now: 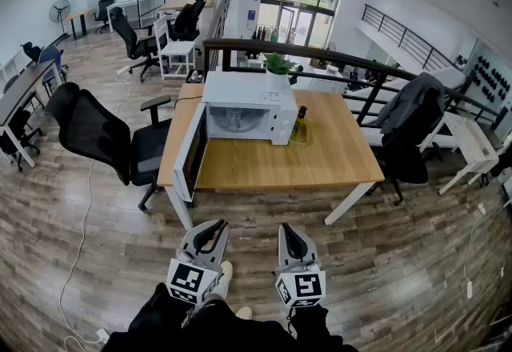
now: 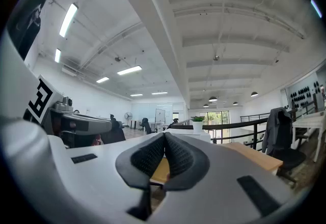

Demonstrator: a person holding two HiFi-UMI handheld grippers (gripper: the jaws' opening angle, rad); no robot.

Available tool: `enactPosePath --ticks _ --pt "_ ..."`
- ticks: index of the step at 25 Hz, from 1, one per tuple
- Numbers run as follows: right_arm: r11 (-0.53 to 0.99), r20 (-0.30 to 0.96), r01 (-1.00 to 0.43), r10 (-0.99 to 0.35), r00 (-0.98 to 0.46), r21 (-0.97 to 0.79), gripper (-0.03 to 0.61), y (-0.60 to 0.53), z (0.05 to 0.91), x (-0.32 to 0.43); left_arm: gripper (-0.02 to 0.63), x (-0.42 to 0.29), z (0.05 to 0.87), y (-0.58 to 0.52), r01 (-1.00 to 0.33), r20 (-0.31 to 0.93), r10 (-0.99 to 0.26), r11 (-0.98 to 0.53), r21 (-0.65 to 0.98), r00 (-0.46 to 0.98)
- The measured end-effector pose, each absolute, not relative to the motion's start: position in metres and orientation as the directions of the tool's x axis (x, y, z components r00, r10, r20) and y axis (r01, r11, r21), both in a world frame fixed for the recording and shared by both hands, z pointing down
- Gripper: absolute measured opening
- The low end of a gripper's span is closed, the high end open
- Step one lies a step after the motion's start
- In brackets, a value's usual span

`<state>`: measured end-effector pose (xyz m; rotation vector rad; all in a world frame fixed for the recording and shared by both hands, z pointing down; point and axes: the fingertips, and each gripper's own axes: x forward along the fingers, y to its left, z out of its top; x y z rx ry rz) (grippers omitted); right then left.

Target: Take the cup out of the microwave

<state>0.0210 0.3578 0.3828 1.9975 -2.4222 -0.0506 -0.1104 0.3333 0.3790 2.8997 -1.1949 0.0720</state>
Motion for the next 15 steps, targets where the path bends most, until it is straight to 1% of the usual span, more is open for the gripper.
enactPosePath --ticks 15 --pt "0.196 -0.005 -0.981 -0.981 -0.196 -0.008 0.015 0.326 0.396 0.037 0.044 -0.095 0.395 0.303 -0.704 0.083 -0.701 -0.71 0.005 0.708"
